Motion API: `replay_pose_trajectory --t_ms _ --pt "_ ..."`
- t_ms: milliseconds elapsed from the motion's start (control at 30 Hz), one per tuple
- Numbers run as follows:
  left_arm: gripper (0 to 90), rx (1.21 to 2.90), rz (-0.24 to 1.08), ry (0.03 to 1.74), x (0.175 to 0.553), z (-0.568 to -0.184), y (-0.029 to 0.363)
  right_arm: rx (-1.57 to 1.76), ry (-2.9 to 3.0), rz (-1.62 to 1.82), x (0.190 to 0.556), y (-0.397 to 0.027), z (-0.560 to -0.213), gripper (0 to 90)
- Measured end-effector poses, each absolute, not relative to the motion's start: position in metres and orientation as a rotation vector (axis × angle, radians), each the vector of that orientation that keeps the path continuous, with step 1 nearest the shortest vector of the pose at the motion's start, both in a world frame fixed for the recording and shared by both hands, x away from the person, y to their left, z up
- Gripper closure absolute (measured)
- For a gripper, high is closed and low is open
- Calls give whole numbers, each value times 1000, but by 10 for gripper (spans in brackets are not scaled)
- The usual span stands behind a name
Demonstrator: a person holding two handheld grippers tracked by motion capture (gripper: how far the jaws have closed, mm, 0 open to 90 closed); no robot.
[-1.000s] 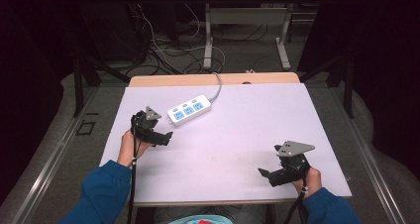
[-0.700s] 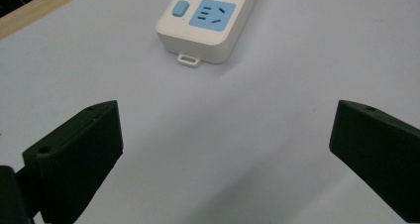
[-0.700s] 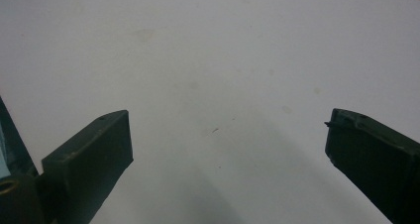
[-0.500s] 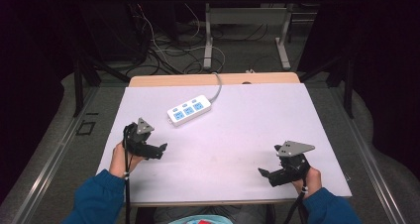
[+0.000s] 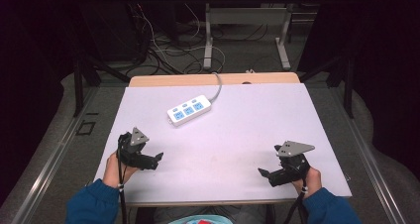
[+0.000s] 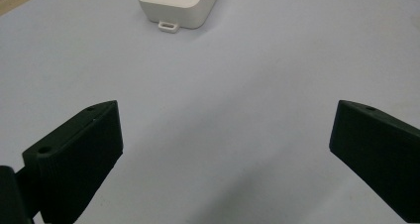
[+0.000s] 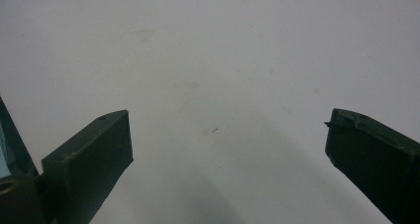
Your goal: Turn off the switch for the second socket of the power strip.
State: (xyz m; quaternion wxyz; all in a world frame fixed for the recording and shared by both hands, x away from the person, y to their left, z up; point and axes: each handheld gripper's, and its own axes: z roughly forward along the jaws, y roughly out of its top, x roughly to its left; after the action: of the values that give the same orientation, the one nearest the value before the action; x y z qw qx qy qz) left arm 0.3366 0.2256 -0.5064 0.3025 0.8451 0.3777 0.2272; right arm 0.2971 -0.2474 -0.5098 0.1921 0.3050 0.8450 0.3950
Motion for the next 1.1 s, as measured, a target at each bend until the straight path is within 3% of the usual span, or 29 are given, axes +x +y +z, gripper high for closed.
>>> replay_pose_trajectory --t_ms 1100 --pt "1 2205 619 945 289 -510 242 861 2370 1101 297 -247 -510 36"
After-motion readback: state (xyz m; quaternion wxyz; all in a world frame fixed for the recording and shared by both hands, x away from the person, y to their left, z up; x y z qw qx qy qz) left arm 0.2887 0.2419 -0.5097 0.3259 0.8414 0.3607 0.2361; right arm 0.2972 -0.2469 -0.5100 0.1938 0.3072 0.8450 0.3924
